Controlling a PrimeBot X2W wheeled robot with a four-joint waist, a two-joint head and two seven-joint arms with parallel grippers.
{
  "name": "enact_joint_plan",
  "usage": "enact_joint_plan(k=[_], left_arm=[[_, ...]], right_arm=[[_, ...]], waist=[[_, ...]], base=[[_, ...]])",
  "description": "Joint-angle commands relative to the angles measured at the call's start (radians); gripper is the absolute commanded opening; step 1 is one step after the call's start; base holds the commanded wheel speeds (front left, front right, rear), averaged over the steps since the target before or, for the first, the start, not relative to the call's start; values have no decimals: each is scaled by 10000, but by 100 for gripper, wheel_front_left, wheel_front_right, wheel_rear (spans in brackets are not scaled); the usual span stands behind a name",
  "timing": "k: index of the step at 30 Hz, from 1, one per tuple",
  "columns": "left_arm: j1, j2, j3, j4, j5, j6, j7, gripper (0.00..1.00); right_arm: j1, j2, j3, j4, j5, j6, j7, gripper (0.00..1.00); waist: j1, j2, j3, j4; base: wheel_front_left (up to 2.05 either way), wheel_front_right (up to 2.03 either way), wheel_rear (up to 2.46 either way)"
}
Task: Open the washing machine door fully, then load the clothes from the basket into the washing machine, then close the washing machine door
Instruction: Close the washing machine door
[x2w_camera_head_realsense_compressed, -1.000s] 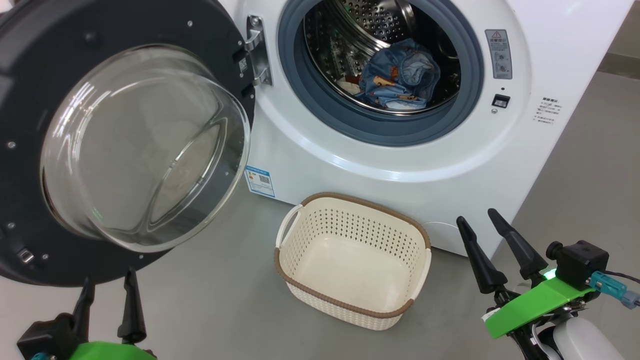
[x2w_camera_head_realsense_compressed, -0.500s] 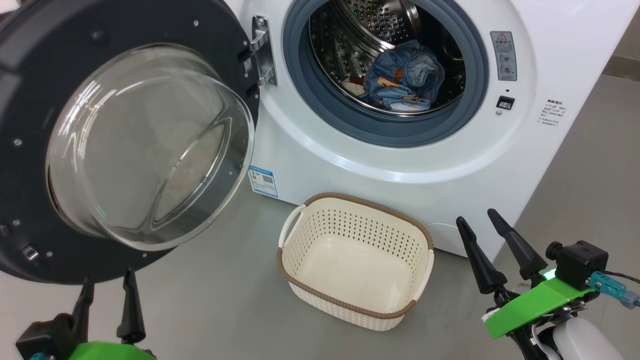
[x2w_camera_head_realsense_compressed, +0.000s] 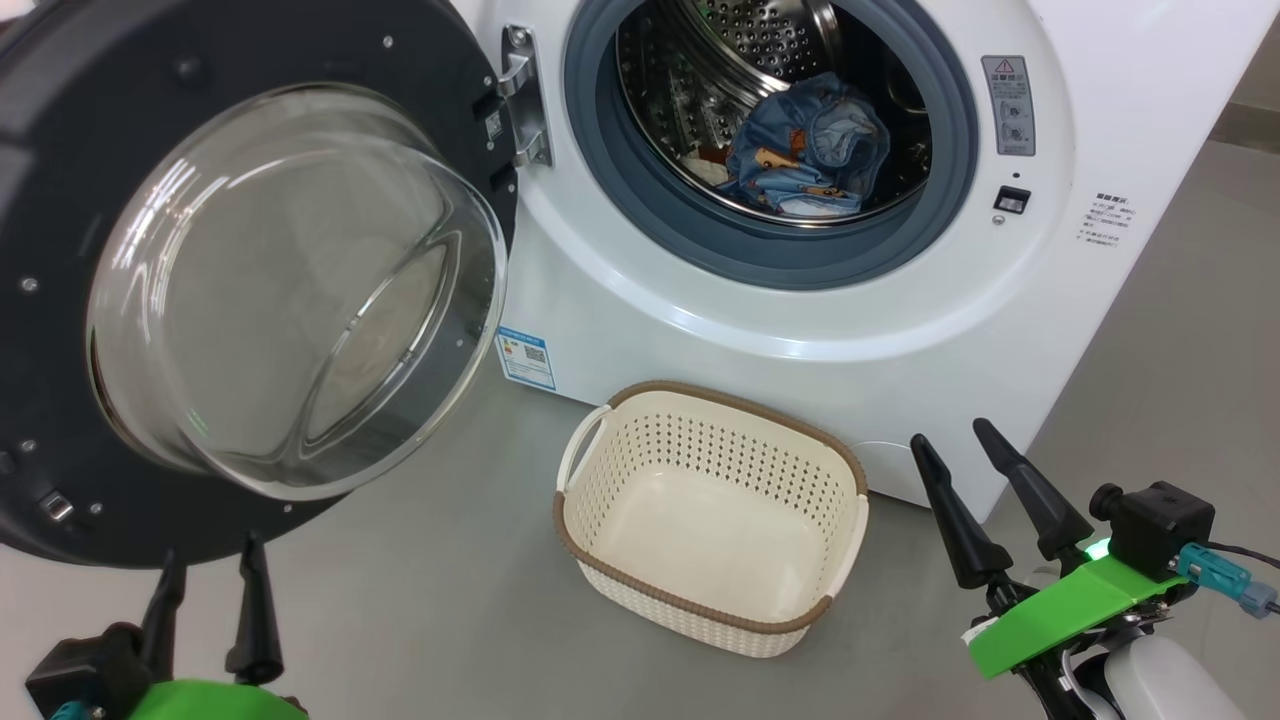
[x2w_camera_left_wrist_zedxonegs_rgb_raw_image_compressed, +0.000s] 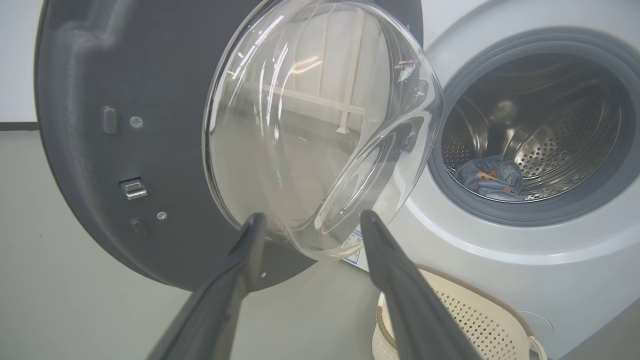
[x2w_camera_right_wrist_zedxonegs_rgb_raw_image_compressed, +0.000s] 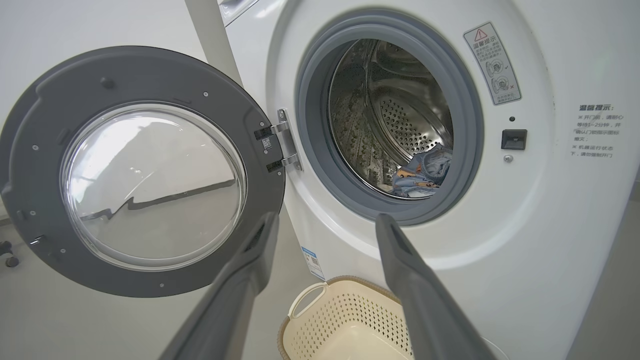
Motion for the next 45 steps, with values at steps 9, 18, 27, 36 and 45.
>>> enact_joint_plan(k=[9, 18, 27, 36, 45], left_arm=[[-731, 503, 485, -640, -245, 13, 172, 0], [-1994, 1341, 1628, -2005, -1690, -311, 1226, 0], [-4402, 2294, 3409, -1402, -4436, -489, 2740, 0], [-5830, 3225, 4963, 684, -6469, -307, 3915, 0], [-6650, 3958, 6020, 3602, -7710, -301, 4590, 0]], right_arm=[[-33, -53, 265, -202, 92, 16, -120, 100], [44, -116, 285, -186, 103, 16, -120, 100], [-29, -227, 422, -181, 115, 16, -120, 100], [-105, -445, 465, -164, 115, 16, -120, 100], [-318, -759, 589, -199, 145, 16, -120, 100]], waist=[[0, -1, 12, -146], [0, -1, -46, -248], [0, -1, 78, -481], [0, -1, 304, -793], [0, -1, 729, -1064]], base=[[0, 0, 0], [0, 0, 0], [0, 0, 0], [0, 0, 0], [0, 0, 0]])
